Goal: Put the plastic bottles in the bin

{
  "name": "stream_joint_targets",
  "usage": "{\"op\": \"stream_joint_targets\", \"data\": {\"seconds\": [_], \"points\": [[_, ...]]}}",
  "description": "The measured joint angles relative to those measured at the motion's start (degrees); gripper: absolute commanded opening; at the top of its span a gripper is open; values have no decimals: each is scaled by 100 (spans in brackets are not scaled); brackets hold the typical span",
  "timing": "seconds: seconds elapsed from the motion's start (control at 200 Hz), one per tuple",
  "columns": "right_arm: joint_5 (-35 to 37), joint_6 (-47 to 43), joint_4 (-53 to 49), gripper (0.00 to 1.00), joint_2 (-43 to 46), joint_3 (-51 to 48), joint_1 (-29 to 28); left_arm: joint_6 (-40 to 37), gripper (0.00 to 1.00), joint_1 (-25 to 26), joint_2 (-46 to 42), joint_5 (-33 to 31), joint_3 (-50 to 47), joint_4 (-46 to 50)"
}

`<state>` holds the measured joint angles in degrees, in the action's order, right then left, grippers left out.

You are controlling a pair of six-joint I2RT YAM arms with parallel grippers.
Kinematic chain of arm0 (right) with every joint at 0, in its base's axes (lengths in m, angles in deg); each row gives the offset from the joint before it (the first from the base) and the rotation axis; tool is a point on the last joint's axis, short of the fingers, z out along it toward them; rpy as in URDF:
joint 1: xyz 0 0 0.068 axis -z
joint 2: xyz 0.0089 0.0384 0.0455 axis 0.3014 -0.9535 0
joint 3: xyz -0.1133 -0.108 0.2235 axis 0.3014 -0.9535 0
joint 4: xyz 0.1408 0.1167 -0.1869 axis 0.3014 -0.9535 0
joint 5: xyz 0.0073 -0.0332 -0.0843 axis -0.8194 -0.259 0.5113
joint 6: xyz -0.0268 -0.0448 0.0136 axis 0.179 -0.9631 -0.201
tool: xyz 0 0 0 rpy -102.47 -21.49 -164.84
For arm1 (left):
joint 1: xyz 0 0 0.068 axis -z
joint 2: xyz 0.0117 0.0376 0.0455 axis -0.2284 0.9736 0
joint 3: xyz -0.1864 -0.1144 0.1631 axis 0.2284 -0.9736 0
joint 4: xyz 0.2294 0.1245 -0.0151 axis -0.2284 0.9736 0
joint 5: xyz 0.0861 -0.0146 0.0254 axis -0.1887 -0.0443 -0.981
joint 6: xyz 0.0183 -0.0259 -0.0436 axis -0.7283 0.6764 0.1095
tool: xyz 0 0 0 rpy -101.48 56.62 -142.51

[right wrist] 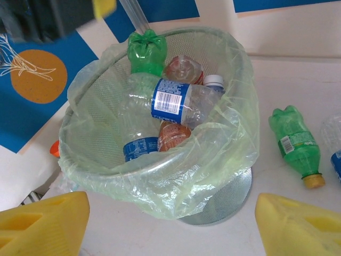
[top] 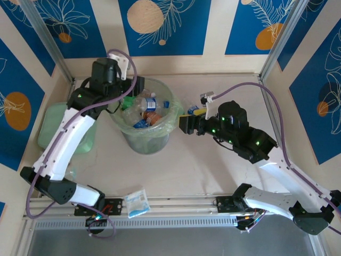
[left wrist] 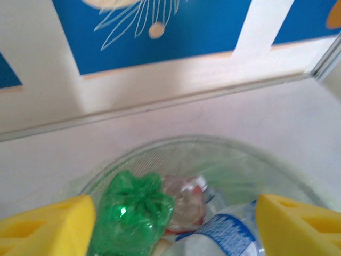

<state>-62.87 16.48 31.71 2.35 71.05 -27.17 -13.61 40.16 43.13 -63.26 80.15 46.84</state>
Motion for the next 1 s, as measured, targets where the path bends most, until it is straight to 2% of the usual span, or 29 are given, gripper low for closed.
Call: {"op": "stream_joint_targets", "data": {"seconds": [0.155,0.295,0.42,0.685,0.925,1.0], "points": [[-13,22,7,79,-2,-96,0,81,60,-2,15,118,155,4],[26,50,-17,76,9,-140,0,155,53,-20,339,127,155,-4],[363,225,-234,76,-2,-129,122,260,48,-109,754,258,153,0],[590,874,-881,75,-83,-122,1320,568,45,-315,1010,560,0,-22],[525,1139,-1147,75,-90,-122,1840,761,45,-323,992,699,-431,-144],[426,1202,-1261,75,-140,-116,2065,804,49,-330,990,761,-435,-160]]}}
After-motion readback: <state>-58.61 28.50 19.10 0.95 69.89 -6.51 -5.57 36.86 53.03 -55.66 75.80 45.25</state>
